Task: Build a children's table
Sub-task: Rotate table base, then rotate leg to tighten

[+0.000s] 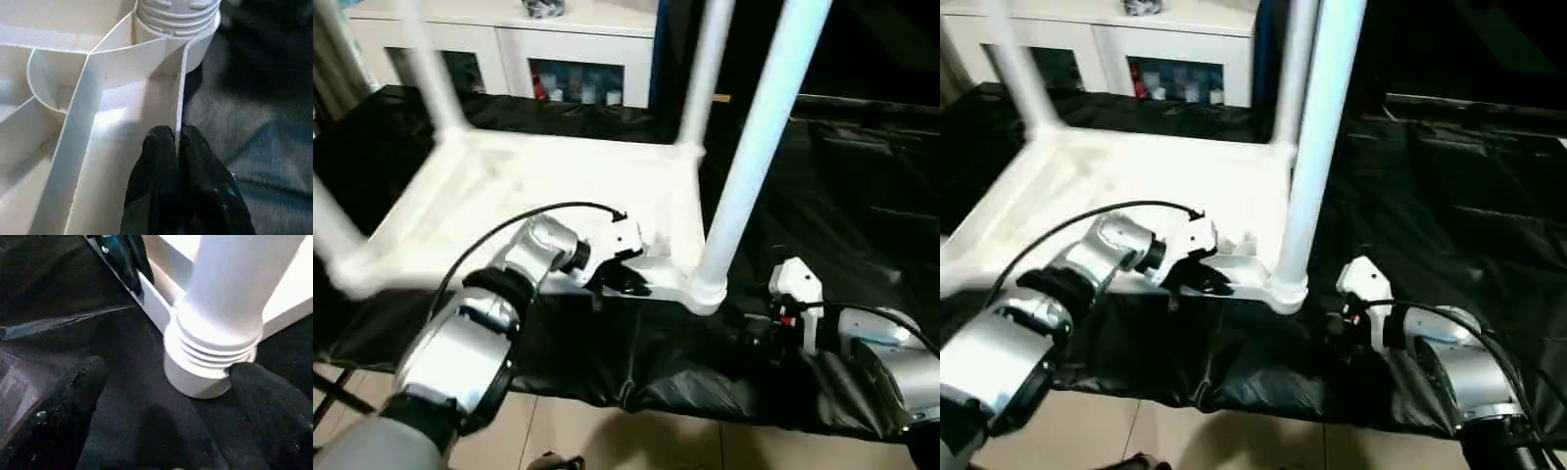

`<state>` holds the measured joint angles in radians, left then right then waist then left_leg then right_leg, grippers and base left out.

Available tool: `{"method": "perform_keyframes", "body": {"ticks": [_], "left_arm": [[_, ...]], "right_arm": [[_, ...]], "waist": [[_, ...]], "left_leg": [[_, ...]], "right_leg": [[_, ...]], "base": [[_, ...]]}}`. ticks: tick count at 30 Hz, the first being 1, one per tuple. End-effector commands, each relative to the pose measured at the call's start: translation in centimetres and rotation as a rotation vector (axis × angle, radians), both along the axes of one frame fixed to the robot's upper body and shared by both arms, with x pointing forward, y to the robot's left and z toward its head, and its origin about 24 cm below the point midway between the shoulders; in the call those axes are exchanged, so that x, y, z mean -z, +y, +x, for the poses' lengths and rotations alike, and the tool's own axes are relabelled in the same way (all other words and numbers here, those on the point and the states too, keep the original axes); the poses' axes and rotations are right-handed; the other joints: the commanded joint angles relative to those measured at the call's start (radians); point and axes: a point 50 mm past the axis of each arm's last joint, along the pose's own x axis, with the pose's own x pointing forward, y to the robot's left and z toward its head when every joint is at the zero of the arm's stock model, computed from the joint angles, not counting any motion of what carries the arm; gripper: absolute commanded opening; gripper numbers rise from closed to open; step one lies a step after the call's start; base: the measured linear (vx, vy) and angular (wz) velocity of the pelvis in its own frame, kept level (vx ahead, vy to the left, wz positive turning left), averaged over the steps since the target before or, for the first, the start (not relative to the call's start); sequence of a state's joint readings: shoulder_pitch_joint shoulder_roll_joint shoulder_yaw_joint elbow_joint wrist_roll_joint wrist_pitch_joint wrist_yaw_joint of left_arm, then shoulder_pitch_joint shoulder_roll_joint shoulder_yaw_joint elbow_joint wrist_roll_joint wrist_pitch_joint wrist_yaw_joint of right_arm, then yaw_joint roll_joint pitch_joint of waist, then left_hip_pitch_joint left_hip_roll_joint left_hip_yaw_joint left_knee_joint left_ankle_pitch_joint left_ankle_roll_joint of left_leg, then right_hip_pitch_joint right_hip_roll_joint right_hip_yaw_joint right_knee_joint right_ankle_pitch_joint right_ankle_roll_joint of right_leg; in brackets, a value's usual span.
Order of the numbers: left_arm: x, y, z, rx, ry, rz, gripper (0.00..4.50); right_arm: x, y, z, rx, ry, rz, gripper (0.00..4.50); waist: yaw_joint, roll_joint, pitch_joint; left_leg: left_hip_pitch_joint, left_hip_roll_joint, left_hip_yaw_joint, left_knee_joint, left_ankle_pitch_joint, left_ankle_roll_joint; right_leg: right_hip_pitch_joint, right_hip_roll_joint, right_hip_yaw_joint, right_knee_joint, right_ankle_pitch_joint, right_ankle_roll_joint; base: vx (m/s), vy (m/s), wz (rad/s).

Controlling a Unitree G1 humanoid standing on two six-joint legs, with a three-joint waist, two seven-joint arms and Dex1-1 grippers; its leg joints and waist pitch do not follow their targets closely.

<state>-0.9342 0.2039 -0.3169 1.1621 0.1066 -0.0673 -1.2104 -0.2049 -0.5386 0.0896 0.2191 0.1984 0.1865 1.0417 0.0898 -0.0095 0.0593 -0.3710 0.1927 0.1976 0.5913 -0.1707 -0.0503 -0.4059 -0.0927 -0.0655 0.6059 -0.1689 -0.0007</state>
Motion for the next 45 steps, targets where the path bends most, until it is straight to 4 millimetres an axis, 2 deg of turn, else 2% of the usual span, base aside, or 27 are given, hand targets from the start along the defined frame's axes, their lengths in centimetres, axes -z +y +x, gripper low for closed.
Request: {"method": "perform_keyframes", "body": {"ticks": [1, 3, 4, 6, 7, 10, 11, 12, 15, 18, 21, 22, 25, 28, 31, 33, 37, 40, 45], "left_arm": [[1.6, 0.6, -0.7, -0.054, 0.024, 0.015, 0.06], [2.0, 0.6, -1.2, -0.043, 0.005, 0.015, 0.06], [2.2, 0.6, -1.3, -0.059, -0.014, 0.002, 0.06], [2.3, 0.6, -1.4, -0.071, -0.023, -0.001, 0.06], [2.5, 0.5, -1.7, -0.07, -0.039, -0.001, 0.06], [2.9, 0.3, -2.5, -0.041, -0.018, -0.022, 0.06], [2.9, 0.3, -2.6, -0.04, -0.018, -0.023, 0.06], [2.9, 0.3, -2.8, -0.031, -0.024, -0.031, 0.06], [2.8, 0.2, -3.0, -0.025, -0.038, -0.038, 0.06], [2.5, 0.2, -3.0, -0.015, -0.04, -0.049, 0.06], [2.2, 0.4, -2.9, -0.017, -0.05, -0.045, 0.06], [2.1, 0.4, -2.9, -0.017, -0.052, -0.046, 0.0], [1.8, 0.6, -2.8, -0.014, -0.053, -0.041, 0.0], [1.7, 0.8, -2.8, -0.013, -0.052, -0.036, 0.0], [1.7, 1.1, -2.8, -0.016, -0.05, -0.03, 0.0], [1.7, 1.3, -2.8, -0.017, -0.048, -0.027, 0.0], [1.6, 1.9, -2.8, -0.023, -0.039, -0.015, 0.0], [1.4, 2.4, -2.5, -0.047, -0.048, -0.011, 0.0], [1.1, 2.0, -2.2, -0.09, -0.072, -0.035, 0.0]], "right_arm": [[-0.6, 0.5, 0.8, 0.013, -0.039, 0.016, 4.5], [-0.8, 0.6, 1.3, 0.035, -0.065, 0.015, 4.5], [-1.0, 0.7, 1.7, 0.059, -0.085, 0.023, 4.5], [-1.1, 0.7, 2.1, 0.08, -0.093, 0.024, 4.5], [-1.2, 0.6, 2.5, 0.109, -0.099, 0.016, 4.5], [-0.9, 0.7, 3.0, 0.139, -0.103, -0.008, 4.5], [-0.9, 0.8, 3.0, 0.14, -0.103, -0.008, 4.5], [-0.8, 1.0, 3.2, 0.145, -0.103, -0.016, 4.5], [-0.7, 1.5, 3.5, 0.134, -0.097, -0.017, 4.5], [-0.4, 2.6, 4.0, 0.088, -0.091, -0.029, 4.5], [-0.2, 2.9, 4.6, 0.081, -0.097, -0.046, 4.5], [-0.3, 3.0, 4.8, 0.084, -0.099, -0.044, 4.23], [-0.4, 3.3, 5.4, 0.089, -0.117, -0.045, 4.16], [-0.4, 3.6, 5.6, 0.079, -0.114, -0.037, 3.79], [-0.3, 3.8, 5.7, 0.057, -0.108, -0.037, 3.68], [-0.2, 3.9, 5.8, 0.054, -0.107, -0.032, 3.45], [-0.3, 4.1, 6.0, 0.063, -0.113, 0.0, 3.16], [-0.2, 4.4, 6.1, 0.079, -0.108, 0.03, 3.01], [0.4, 5.1, 5.6, 0.087, -0.086, 0.066, 2.78]], "waist": [[0.009, -0.033, -0.064], [0.004, -0.029, -0.063], [0.003, -0.027, -0.063], [0.001, -0.03, -0.062], [-0.002, -0.035, -0.061], [0.0, -0.036, -0.062], [-0.002, -0.034, -0.062], [0.0, -0.034, -0.063], [0.0, -0.033, -0.065], [-0.002, -0.03, -0.068], [-0.003, -0.029, -0.068], [-0.003, -0.028, -0.068], [-0.005, -0.028, -0.067], [-0.012, -0.029, -0.065], [-0.019, -0.028, -0.065], [-0.023, -0.033, -0.065], [-0.027, -0.034, -0.064], [-0.031, -0.033, -0.065], [-0.035, -0.032, -0.064]], "left_leg": [[0.006, 0.036, -0.022, -0.068, -0.259, 0.069], [0.006, 0.039, -0.024, -0.071, -0.271, 0.062], [0.01, 0.04, -0.023, -0.071, -0.28, 0.056], [0.014, 0.041, -0.022, -0.073, -0.294, 0.048], [0.009, 0.04, -0.023, -0.075, -0.297, 0.044], [0.013, 0.042, -0.023, -0.076, -0.292, 0.04], [0.012, 0.042, -0.023, -0.075, -0.286, 0.038], [0.016, 0.041, -0.02, -0.074, -0.284, 0.037], [0.011, 0.041, -0.02, -0.074, -0.259, 0.043], [0.011, 0.039, -0.017, -0.072, -0.235, 0.047], [0.011, 0.039, -0.017, -0.071, -0.231, 0.046], [0.011, 0.039, -0.017, -0.071, -0.228, 0.046], [0.011, 0.039, -0.017, -0.073, -0.241, 0.042], [0.012, 0.039, -0.02, -0.075, -0.267, 0.032], [0.012, 0.04, -0.02, -0.075, -0.276, 0.031], [0.011, 0.039, -0.019, -0.075, -0.276, 0.033], [0.01, 0.039, -0.02, -0.075, -0.275, 0.035], [0.012, 0.04, -0.021, -0.075, -0.281, 0.031], [0.012, 0.039, -0.02, -0.075, -0.282, 0.031]], "right_leg": [[0.05, -0.065, 0.035, -0.09, -0.368, -0.2], [0.047, -0.066, 0.034, -0.092, -0.4, -0.194], [0.042, -0.064, 0.036, -0.093, -0.399, -0.193], [0.04, -0.063, 0.037, -0.095, -0.392, -0.195], [0.043, -0.063, 0.037, -0.092, -0.394, -0.191], [0.04, -0.066, 0.04, -0.092, -0.402, -0.183], [0.039, -0.066, 0.041, -0.09, -0.395, -0.184], [0.037, -0.064, 0.043, -0.091, -0.385, -0.185], [0.043, -0.064, 0.043, -0.083, -0.33, -0.194], [0.043, -0.062, 0.043, -0.078, -0.278, -0.211], [0.044, -0.061, 0.042, -0.076, -0.264, -0.22], [0.046, -0.06, 0.043, -0.075, -0.252, -0.225], [0.047, -0.061, 0.042, -0.076, -0.266, -0.222], [0.046, -0.061, 0.042, -0.08, -0.307, -0.214], [0.044, -0.061, 0.042, -0.081, -0.31, -0.217], [0.044, -0.06, 0.043, -0.08, -0.306, -0.219], [0.045, -0.061, 0.043, -0.081, -0.318, -0.218], [0.043, -0.06, 0.043, -0.08, -0.321, -0.221], [0.043, -0.059, 0.043, -0.079, -0.303, -0.229]], "base": [[0.0, 0.0, 0.0], [0.0, 0.0, 0.0], [0.0, 0.0, 0.0], [0.0, 0.0, 0.0], [0.0, 0.0, 0.0], [0.0, 0.0, 0.0], [0.0, 0.0, 0.0], [0.0, 0.0, 0.0], [0.0, 0.0, 0.0], [0.0, 0.0, 0.0], [0.0, 0.0, 0.0], [0.0, 0.0, 0.0], [0.0, 0.0, 0.0], [0.0, 0.0, 0.0], [0.0, 0.0, 0.0], [0.0, 0.0, 0.0], [0.0, 0.0, 0.0], [0.0, 0.0, 0.0], [0.0, 0.0, 0.0]]}}
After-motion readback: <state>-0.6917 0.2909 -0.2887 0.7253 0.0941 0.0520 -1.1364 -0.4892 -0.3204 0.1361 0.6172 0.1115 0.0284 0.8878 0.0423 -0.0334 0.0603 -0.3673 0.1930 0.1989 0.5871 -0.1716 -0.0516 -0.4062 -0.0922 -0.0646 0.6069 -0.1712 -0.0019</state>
